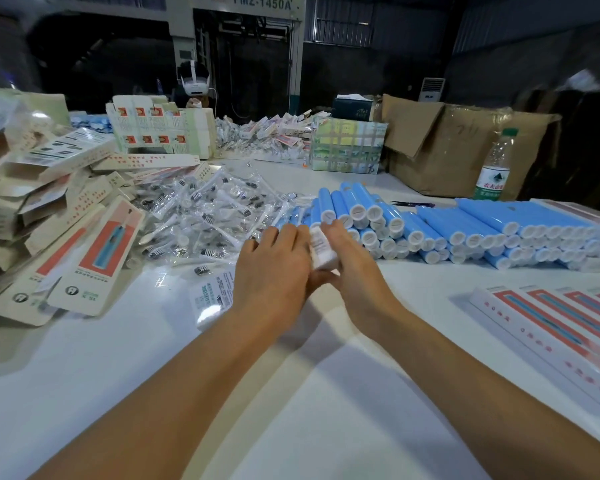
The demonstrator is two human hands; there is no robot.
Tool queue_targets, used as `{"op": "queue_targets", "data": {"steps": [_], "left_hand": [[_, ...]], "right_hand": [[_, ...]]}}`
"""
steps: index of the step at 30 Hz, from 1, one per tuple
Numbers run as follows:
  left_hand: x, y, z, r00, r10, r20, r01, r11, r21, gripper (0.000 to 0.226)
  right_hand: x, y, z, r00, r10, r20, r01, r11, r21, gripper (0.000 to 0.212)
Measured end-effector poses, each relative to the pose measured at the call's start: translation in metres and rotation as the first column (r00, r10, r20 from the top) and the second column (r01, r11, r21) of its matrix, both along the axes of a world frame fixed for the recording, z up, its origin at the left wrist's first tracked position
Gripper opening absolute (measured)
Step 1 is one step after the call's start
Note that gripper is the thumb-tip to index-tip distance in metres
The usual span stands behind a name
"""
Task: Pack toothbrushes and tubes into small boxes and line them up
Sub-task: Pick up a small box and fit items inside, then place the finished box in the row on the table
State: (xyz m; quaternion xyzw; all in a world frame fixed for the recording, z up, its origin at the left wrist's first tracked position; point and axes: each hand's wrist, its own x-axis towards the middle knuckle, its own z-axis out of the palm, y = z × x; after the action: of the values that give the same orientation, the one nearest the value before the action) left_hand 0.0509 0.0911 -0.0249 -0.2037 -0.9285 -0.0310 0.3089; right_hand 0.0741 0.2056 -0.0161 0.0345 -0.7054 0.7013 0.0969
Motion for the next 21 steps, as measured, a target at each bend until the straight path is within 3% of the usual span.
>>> {"op": "queue_targets", "data": {"steps": [2, 4, 6, 7, 8, 10, 12, 13, 14, 18, 21], "left_hand": [[-0.004, 0.002, 0.002, 1.0, 0.005, 0.014, -0.005, 1.0, 0.02, 0.075], [-0.005, 0.004, 0.005, 0.999, -0.01, 0.053, 0.007, 0.999, 0.052, 0.068], [-0.006, 0.0, 0.013, 0.991, -0.098, 0.095, 0.066, 0.955, 0.291, 0.06], [-0.005, -0.003, 0.02, 0.98, -0.177, 0.097, 0.108, 0.866, 0.489, 0.056], [-0.004, -0.007, 0.028, 0.963, -0.26, 0.072, 0.141, 0.713, 0.687, 0.053], [-0.002, -0.014, 0.039, 0.934, -0.357, 0.008, 0.108, 0.306, 0.946, 0.047], [-0.003, -0.018, 0.042, 0.917, -0.4, 0.003, -0.037, -0.077, 0.996, 0.045], [-0.005, -0.018, 0.042, 0.904, -0.426, 0.015, -0.118, -0.214, 0.97, 0.046], [-0.007, -0.017, 0.04, 0.891, -0.452, 0.044, -0.192, -0.288, 0.938, 0.049], [-0.009, -0.015, 0.028, 0.85, -0.523, 0.069, -0.303, -0.377, 0.875, 0.049], [-0.014, -0.028, 0.018, 0.873, -0.477, 0.101, -0.291, -0.344, 0.893, 0.049]], "right_hand": [[-0.002, 0.003, 0.001, 1.0, 0.006, 0.016, -0.006, 0.999, -0.033, 0.044], [0.0, 0.003, 0.0, 0.993, 0.118, 0.004, -0.117, 0.988, -0.097, 0.044], [-0.001, 0.003, 0.001, 0.989, 0.148, -0.018, -0.149, 0.966, -0.214, 0.038], [-0.002, 0.004, 0.001, 0.993, 0.114, -0.041, -0.12, 0.969, -0.215, 0.04], [-0.001, 0.005, -0.001, 0.996, 0.064, -0.063, -0.073, 0.985, -0.155, 0.05], [0.003, -0.001, -0.005, 0.992, 0.066, -0.106, -0.059, 0.996, 0.068, 0.065], [0.01, -0.015, -0.012, 0.981, 0.152, -0.122, -0.118, 0.961, 0.252, 0.078], [0.01, -0.02, -0.016, 0.975, 0.167, -0.144, -0.116, 0.944, 0.309, 0.078], [0.007, -0.023, -0.019, 0.972, 0.162, -0.172, -0.091, 0.93, 0.357, 0.075], [0.0, -0.02, -0.017, 0.97, 0.11, -0.217, 0.02, 0.853, 0.521, 0.064], [0.002, -0.012, -0.01, 0.976, 0.046, -0.214, 0.108, 0.751, 0.651, 0.059]]}}
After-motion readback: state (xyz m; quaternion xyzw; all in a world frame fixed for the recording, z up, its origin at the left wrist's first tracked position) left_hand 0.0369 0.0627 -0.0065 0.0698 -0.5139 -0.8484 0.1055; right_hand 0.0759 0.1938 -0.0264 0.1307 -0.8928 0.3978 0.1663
